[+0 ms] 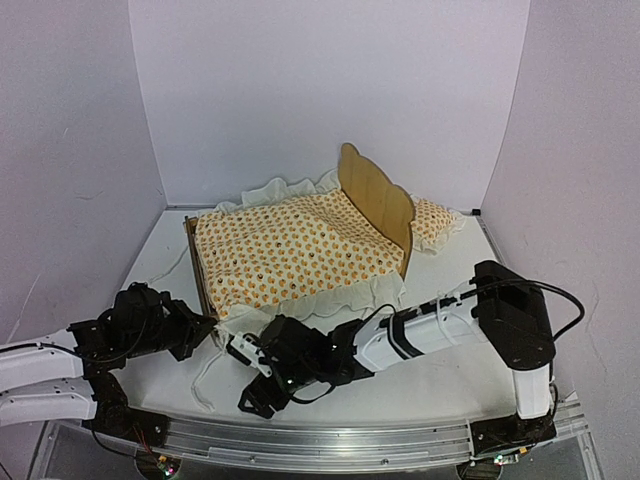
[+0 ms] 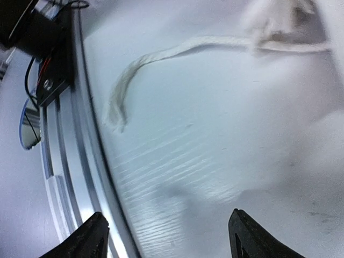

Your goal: Set up the pet bed

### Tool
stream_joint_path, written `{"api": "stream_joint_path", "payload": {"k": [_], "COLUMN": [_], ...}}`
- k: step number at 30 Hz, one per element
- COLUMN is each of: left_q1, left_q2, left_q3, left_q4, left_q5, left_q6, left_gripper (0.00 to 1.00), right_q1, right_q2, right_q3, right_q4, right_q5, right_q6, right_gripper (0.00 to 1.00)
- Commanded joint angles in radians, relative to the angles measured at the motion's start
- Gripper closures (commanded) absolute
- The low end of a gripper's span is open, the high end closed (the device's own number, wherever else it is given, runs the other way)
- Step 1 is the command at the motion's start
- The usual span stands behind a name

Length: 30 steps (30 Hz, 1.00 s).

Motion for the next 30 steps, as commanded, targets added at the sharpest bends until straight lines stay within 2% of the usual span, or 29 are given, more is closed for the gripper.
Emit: {"api": "stream_joint_path", "payload": {"k": [1, 9, 12, 19, 27, 30], "left_q1": [-0.003, -0.003, -0.003, -0.003, -0.003, -0.003], "left_q2": [-0.042, -0.042, -0.054, -0.069, -0.116, -0.134], "left_q3": [0.061, 0.078, 0.091, 0.080, 0.067, 0.040], "left_q4": [-0.021, -0.080, -0.123, -0.133, -0.170, -0.173], "left_q5": [-0.038, -0.099, -0.124, -0.111, -0.127, -0.125], "left_q6": [0.026, 0.049, 0.061, 0.044, -0.004, -0.039], "left_gripper": [1.00, 1.00, 1.00, 1.00, 1.00, 1.00], "right_q1": [0.046, 0.055, 0.056, 0.056, 0.058, 0.059], "right_q2": [0.048, 0.219, 0.251, 0.320, 0.410, 0.449], "right_q3": [0.159, 0.392, 0.422, 0.507, 0.636, 0.680], "right_q4": [-0.161, -0.198, -0.169, -0.145, -0.137, -0.149], "right_q5": [0.021, 0.023, -0.010, -0.044, -0.029, -0.008], "right_q6": [-0.138, -0.255, -0.324, -0.402, -0.400, -0.427], "right_gripper": [0.18, 0.15, 0.22, 0.22, 0.12, 0.15]}}
